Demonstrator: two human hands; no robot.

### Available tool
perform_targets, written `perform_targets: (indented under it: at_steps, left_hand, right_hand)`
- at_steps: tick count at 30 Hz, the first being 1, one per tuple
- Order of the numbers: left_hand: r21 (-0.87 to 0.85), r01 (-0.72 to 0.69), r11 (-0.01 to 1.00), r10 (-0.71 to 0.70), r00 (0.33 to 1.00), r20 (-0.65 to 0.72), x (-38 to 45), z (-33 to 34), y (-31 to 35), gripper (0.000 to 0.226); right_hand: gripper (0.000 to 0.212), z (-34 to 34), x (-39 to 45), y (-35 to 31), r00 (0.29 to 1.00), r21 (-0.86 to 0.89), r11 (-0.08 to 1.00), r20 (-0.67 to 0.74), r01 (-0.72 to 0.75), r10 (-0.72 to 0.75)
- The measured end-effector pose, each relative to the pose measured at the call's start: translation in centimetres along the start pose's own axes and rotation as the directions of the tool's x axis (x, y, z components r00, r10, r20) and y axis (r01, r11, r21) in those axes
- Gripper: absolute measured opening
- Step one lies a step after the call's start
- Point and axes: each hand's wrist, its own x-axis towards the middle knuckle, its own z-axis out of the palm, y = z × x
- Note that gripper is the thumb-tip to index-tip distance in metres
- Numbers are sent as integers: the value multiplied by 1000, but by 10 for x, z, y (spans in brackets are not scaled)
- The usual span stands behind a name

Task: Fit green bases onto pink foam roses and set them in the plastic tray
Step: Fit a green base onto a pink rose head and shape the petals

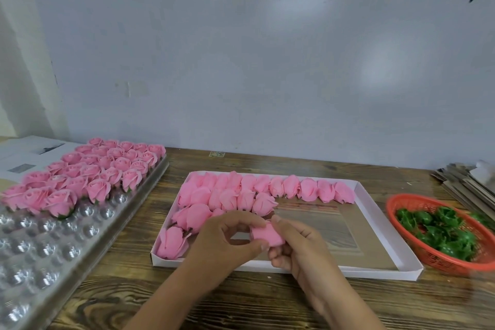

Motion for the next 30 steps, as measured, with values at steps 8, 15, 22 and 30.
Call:
perform_targets:
  at_steps: [8, 15, 22, 30]
  left_hand:
    - [60, 11, 998, -8, 998, -55, -1, 1, 5, 28]
    - [-15, 60, 998, -61, 993, -103, 0, 0, 8, 29]
    - [1, 81, 997, -81, 991, -103, -1, 1, 9, 28]
    - [10, 96, 995, -94, 991, -99, 0, 1, 10, 27]
  right_hand:
    - [39, 1, -1, -3, 998, -166, 986, -65, -13, 2]
    - [15, -59, 1, -44, 846, -763, 644, -304, 59, -437]
    - [31, -180, 11, -101, 753, -791, 253, -610, -558, -246]
    - [27, -206, 26, -90, 827, -829, 13, -560, -560, -51]
